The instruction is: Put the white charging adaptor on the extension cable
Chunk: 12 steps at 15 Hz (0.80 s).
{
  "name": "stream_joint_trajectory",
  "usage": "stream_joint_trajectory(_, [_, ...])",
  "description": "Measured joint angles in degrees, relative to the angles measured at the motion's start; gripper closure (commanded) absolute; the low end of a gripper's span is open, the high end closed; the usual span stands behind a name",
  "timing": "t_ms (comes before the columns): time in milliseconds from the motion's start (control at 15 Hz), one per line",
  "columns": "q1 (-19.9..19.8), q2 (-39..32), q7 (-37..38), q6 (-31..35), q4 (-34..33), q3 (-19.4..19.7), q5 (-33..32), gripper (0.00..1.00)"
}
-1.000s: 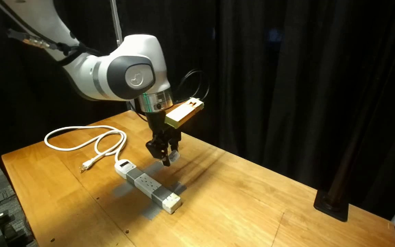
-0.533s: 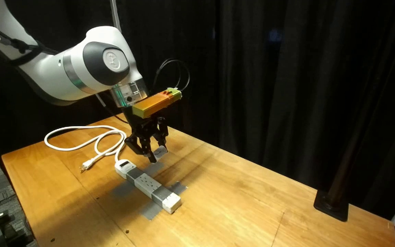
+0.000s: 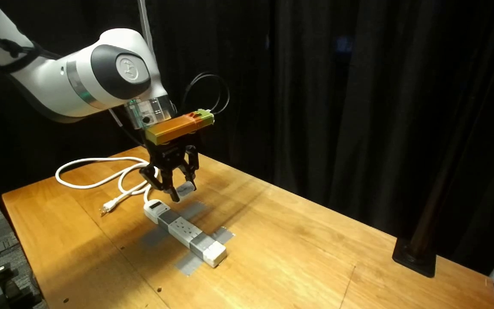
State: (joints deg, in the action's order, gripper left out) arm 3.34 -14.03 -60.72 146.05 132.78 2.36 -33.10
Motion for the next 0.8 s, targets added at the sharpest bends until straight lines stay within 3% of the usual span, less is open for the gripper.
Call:
stream_joint_trajectory(333, [0.0, -1.8, 5.6, -1.3, -0.3, 0.0, -2.2, 0.77])
stream_joint_trajectory(800, [-0.4, -5.2, 6.9, -2.1, -1.2, 0.0, -3.0, 0.77])
